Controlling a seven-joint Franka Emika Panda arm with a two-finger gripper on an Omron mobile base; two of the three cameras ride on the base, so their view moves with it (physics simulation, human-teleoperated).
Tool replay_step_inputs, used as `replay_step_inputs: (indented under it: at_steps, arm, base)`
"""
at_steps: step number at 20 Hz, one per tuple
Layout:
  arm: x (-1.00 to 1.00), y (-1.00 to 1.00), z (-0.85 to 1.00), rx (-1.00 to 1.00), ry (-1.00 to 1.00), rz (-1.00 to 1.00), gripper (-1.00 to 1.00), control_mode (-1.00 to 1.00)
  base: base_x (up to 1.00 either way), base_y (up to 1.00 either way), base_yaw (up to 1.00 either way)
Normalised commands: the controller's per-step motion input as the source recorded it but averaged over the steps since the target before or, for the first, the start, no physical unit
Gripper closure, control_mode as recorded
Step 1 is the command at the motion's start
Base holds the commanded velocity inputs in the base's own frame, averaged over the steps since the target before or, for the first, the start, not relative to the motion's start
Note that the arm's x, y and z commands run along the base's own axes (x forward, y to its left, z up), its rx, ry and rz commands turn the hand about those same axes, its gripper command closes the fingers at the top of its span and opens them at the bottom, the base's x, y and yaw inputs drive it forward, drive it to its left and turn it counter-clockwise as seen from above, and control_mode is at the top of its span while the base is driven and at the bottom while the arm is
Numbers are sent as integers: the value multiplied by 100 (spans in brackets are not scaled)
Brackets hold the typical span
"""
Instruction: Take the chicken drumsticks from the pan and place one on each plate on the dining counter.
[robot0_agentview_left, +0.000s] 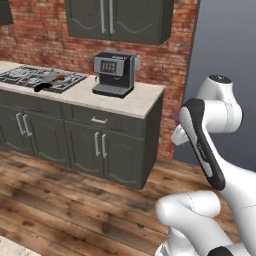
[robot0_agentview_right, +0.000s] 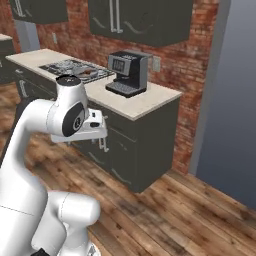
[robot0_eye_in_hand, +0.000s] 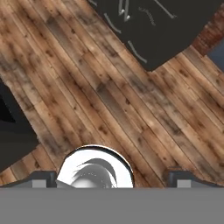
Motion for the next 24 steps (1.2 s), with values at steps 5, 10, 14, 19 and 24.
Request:
replay_step_inputs:
  at_steps: [5,10,14,19,24]
  arm:
    - [0,0,0,0,0,0,-100,100]
    - [0,0,0,0,0,0,-100,100]
    - [0,0,0,0,0,0,-100,100]
    - [0,0,0,0,0,0,-100,100]
    - [0,0,0,0,0,0,-100,100]
  base:
    - [100,27,10]
    - [100,65,-1]
    - [100,83,-12]
    - [100,78,-23]
    - [100,45,-20]
